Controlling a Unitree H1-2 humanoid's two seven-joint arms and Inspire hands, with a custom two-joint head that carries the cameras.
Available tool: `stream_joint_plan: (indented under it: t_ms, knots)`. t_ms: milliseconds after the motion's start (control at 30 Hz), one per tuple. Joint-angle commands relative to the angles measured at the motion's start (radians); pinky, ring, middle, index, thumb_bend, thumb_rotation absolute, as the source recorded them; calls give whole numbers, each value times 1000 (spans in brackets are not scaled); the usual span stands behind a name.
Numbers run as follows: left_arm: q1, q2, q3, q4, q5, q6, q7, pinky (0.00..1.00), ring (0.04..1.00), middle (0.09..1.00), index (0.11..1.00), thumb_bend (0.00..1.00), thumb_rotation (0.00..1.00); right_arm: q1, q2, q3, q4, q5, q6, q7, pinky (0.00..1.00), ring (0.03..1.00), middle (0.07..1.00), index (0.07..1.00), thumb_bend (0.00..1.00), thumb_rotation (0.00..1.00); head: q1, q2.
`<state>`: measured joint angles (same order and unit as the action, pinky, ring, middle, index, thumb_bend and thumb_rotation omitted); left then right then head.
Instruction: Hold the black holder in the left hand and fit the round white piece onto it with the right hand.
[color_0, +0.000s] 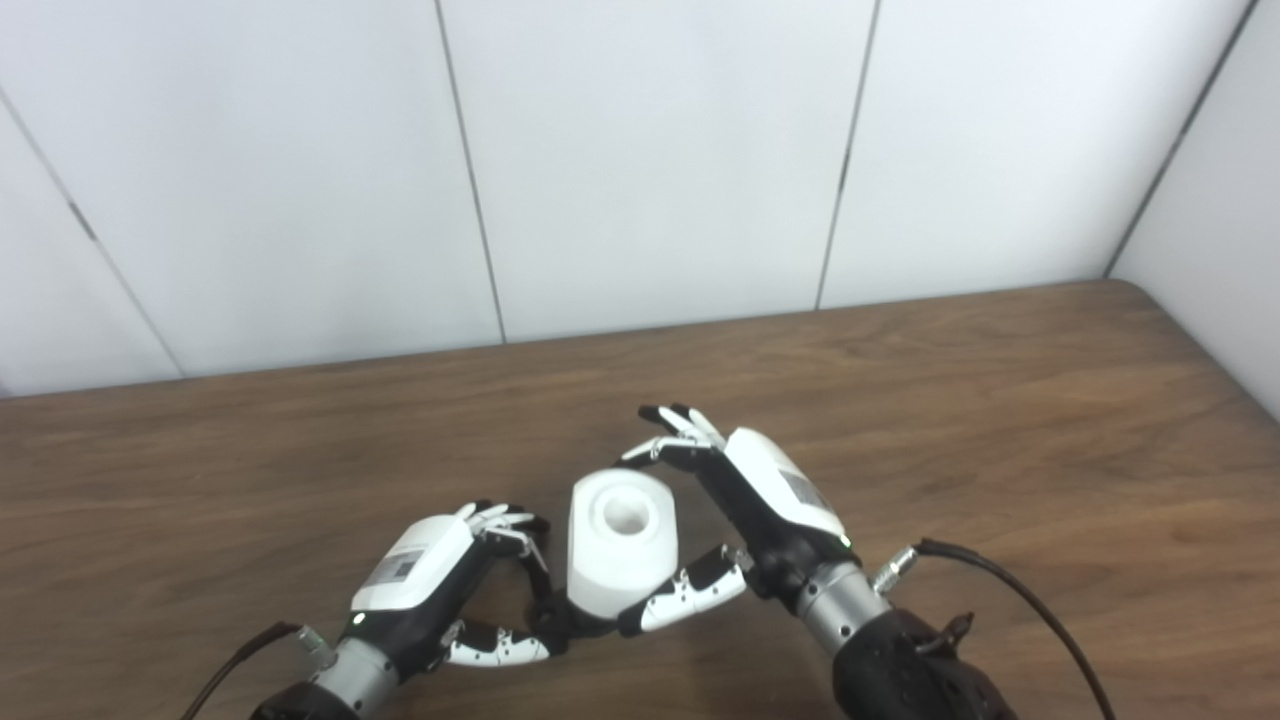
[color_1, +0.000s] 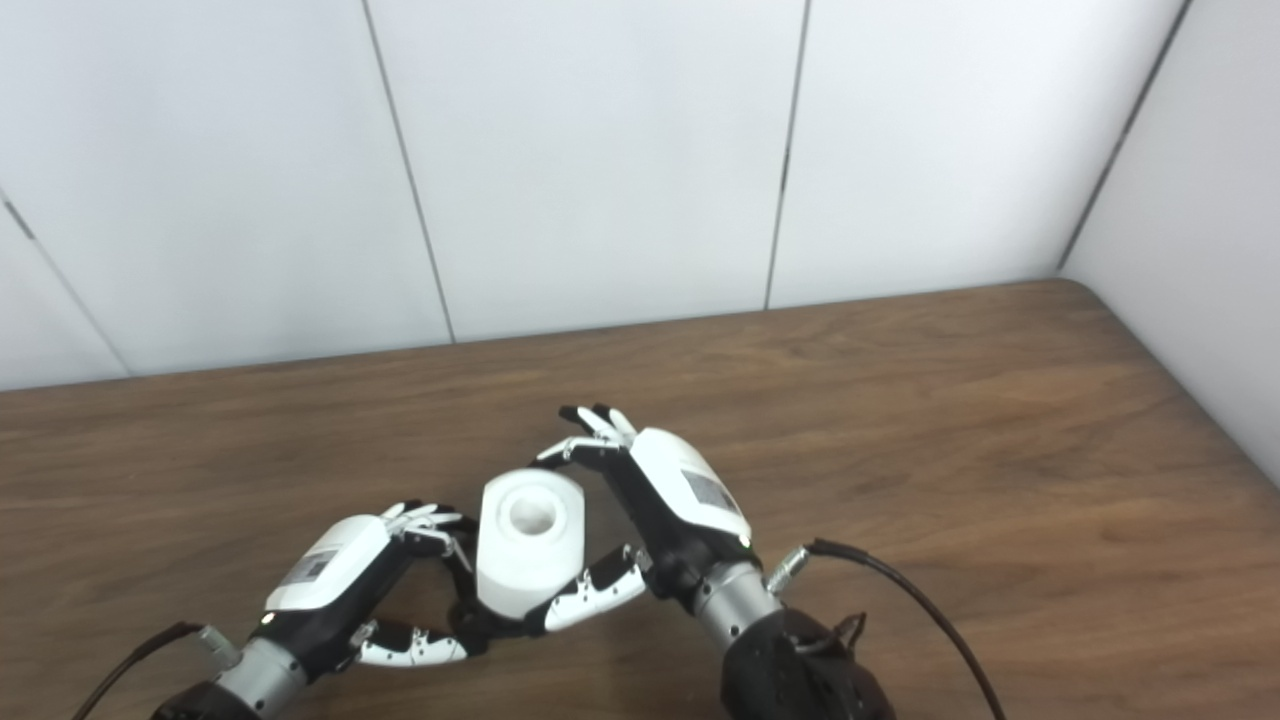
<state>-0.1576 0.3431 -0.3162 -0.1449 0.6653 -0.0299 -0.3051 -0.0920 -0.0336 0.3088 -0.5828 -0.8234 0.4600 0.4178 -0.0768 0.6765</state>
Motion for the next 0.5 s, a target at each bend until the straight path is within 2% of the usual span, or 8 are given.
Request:
stream_joint_plan:
  t_ms: [0, 233, 467]
  knots:
    - [-20, -3, -14, -16, 21, -8, 1, 986, 920, 852, 482, 517, 41, -19, 10, 3, -13, 17, -38, -25, 909, 1000, 960, 478, 507, 137, 1, 1]
    - [-23, -8, -27, 3, 28, -28, 33, 980, 909, 843, 482, 517, 42, -18, 4, 17, 10, 46, -51, -48, 811, 1000, 958, 478, 506, 139, 20, -5]
    - [-20, -9, -34, 5, 32, -28, 47, 970, 904, 841, 482, 517, 42, -22, 11, 42, 50, 21, -57, -74, 853, 1000, 960, 478, 506, 140, 19, -11]
